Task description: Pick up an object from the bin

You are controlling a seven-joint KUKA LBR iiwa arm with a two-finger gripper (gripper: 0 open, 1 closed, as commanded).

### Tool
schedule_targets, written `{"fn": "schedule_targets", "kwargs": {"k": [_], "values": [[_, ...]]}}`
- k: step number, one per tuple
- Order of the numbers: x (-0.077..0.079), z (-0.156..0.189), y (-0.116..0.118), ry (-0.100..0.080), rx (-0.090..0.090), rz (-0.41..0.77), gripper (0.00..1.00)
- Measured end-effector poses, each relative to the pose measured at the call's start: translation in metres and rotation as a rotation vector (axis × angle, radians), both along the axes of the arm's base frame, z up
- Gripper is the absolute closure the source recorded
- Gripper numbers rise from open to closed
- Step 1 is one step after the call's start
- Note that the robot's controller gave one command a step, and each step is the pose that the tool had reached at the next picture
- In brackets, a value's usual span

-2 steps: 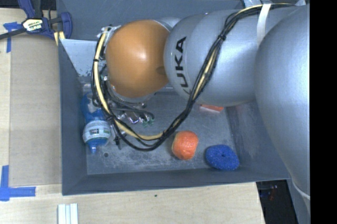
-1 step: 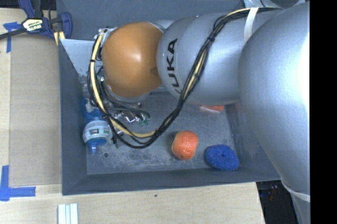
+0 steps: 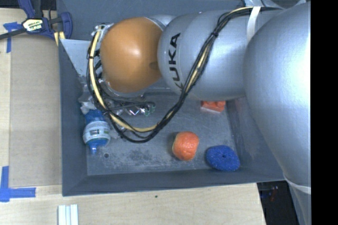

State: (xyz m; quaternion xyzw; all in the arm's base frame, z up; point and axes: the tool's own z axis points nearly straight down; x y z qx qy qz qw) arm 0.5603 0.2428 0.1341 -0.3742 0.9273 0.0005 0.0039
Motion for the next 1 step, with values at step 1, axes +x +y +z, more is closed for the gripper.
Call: {"fn": "schedule_targets", "kwargs": {"k": [1], "values": [[0.0421,-0.0664,-0.0079,0.003,-0.003,0.141,0.0]]}}
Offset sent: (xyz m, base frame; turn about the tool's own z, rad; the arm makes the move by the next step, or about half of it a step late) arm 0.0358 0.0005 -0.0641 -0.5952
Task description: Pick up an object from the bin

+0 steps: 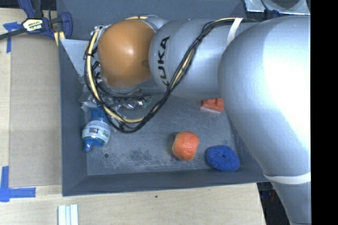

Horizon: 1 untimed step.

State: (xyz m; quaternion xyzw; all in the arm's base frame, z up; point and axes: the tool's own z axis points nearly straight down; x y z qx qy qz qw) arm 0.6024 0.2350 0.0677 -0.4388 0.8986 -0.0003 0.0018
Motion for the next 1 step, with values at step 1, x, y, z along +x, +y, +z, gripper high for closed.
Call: {"fn": "schedule_targets", "kwargs": {"k": [1], "values": [[-0.006,0.0022,0.0082,-0.013,0.004,0.45,1.0]]}}
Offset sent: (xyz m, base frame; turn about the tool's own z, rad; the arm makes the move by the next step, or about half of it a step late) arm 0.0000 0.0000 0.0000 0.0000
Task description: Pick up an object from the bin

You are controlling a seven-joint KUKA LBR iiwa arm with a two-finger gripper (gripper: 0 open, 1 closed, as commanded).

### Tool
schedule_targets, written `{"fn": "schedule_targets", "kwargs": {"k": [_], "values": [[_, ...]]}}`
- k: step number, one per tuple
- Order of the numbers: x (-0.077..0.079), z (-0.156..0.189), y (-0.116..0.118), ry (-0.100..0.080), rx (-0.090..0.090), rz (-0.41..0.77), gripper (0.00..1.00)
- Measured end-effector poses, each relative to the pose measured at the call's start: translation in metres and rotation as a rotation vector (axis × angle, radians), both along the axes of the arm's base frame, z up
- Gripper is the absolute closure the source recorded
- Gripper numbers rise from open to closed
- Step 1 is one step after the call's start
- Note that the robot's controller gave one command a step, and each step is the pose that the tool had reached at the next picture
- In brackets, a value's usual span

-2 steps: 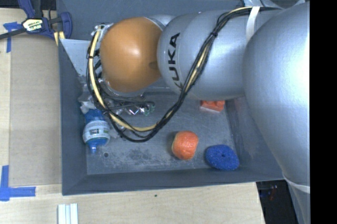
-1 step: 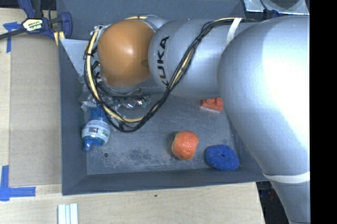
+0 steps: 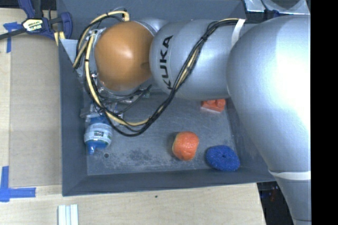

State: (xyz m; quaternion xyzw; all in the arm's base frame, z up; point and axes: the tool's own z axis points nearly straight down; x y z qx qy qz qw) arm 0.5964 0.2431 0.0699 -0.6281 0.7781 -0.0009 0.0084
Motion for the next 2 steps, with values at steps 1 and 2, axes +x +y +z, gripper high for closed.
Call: {"fn": "schedule_targets", "kwargs": {"k": [1,2], "values": [[0.0,0.0,0.0,0.0,0.0,-0.001,1.0],[0.0,0.015,0.0,-0.001,0.002,-0.003,1.0]]}}
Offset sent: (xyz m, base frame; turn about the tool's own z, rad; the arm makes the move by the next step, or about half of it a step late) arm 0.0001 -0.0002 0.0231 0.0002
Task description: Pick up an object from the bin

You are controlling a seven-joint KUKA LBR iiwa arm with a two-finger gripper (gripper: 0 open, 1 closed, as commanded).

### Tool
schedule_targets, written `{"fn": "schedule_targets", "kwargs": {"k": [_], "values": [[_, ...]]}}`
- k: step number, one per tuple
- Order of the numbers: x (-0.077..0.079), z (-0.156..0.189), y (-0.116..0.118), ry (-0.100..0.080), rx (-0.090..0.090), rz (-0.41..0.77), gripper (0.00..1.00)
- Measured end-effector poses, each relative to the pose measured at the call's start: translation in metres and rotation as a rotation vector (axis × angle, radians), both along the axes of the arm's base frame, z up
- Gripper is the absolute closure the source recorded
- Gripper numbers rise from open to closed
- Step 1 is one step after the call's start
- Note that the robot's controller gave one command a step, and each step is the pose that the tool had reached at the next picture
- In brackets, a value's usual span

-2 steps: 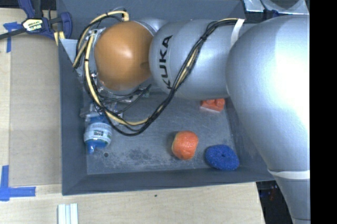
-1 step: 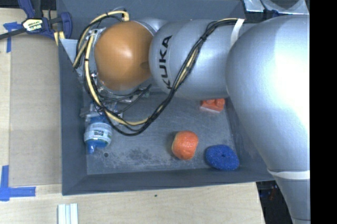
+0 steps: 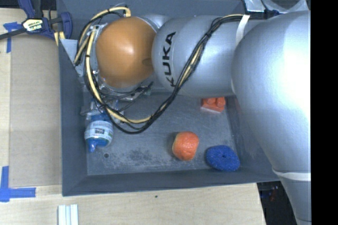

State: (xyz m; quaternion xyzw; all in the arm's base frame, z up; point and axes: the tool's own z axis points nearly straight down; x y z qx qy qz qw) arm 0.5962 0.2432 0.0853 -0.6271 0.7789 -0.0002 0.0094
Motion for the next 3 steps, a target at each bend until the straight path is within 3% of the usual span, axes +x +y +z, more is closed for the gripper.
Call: {"fn": "schedule_targets", "kwargs": {"k": [3], "values": [[-0.001,0.12,0.0,0.003,0.0,-0.001,1.0]]}}
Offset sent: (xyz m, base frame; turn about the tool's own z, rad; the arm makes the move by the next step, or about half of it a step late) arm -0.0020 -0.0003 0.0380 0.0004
